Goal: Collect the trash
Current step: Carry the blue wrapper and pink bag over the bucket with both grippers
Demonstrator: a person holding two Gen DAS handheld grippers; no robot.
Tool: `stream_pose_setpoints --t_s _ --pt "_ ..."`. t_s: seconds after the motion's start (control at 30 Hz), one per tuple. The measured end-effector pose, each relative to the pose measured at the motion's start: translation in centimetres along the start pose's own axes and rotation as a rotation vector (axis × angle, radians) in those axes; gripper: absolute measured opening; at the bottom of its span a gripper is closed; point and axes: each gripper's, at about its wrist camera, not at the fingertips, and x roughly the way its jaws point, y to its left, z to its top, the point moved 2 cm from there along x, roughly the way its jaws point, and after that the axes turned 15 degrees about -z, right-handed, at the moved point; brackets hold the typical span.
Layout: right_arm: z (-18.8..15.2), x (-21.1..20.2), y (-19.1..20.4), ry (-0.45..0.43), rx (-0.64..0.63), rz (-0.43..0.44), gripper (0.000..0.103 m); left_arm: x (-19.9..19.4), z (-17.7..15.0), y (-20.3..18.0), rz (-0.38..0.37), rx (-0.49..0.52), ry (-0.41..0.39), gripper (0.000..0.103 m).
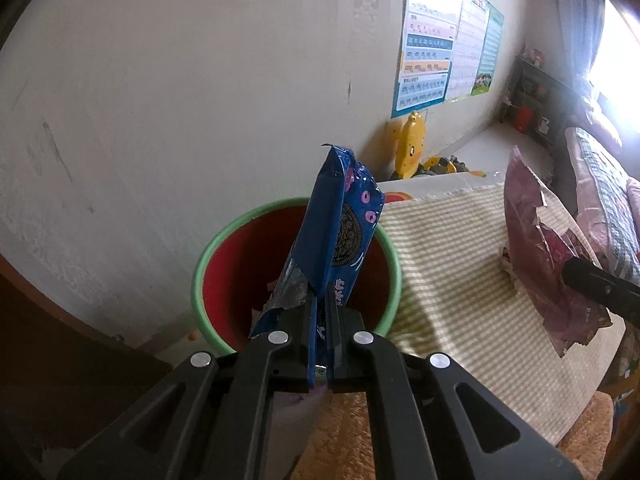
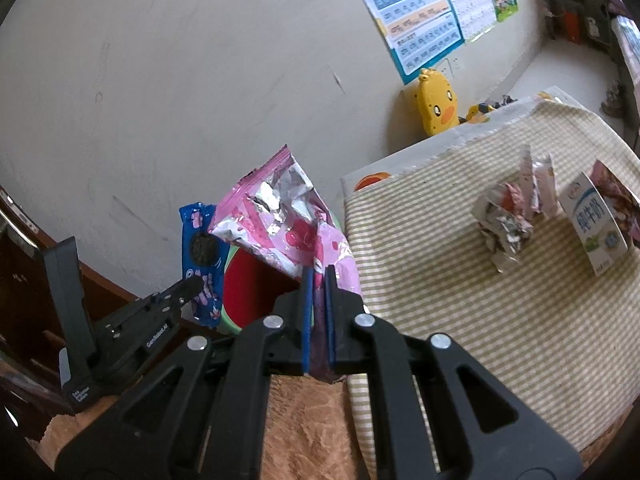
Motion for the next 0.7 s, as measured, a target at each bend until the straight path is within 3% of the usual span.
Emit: stream_pose_setpoints --t_s 0.7 --pt "3.3 4.0 5.2 0.035 -0.050 0.010 0.007 2.0 0.6 4.9 -0.005 -0.046 0.004 0.000"
